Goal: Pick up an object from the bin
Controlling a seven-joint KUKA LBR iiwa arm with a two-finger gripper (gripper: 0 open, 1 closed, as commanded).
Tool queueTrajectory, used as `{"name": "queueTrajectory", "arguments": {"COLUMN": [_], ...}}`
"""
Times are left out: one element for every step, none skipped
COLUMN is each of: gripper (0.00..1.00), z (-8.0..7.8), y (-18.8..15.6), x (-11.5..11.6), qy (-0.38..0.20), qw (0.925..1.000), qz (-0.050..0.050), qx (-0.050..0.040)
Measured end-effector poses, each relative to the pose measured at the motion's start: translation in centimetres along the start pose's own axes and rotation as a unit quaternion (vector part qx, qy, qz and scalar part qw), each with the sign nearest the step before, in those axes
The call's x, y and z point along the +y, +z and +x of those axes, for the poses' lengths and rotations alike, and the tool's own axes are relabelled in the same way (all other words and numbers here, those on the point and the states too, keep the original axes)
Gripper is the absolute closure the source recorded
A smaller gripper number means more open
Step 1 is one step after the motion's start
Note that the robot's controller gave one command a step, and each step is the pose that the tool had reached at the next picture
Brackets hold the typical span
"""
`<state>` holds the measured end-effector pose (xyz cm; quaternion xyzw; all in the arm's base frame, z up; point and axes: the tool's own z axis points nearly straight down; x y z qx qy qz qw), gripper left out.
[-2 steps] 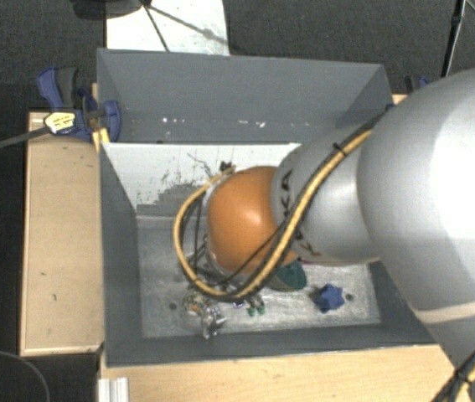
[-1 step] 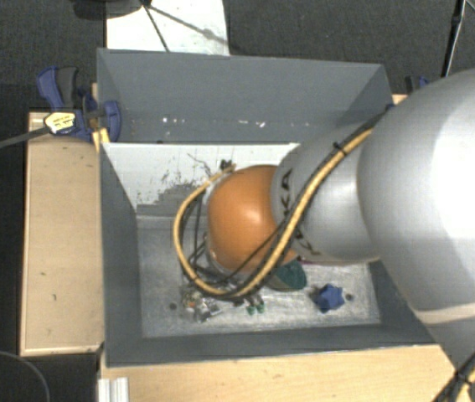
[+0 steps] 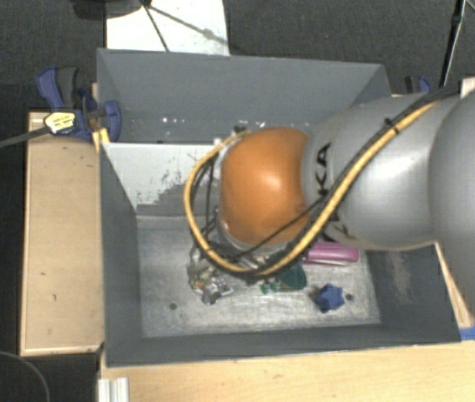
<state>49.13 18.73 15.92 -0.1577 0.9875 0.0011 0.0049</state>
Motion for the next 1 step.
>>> {"name": "queueTrajectory", "arguments": {"gripper": [1.00], "z": [-0.17], "y": [-2.31], "x": [0.01], "qy": [0.003], "qw": [1.0000], "qz": [0.000], "qx": [0.0017]}}
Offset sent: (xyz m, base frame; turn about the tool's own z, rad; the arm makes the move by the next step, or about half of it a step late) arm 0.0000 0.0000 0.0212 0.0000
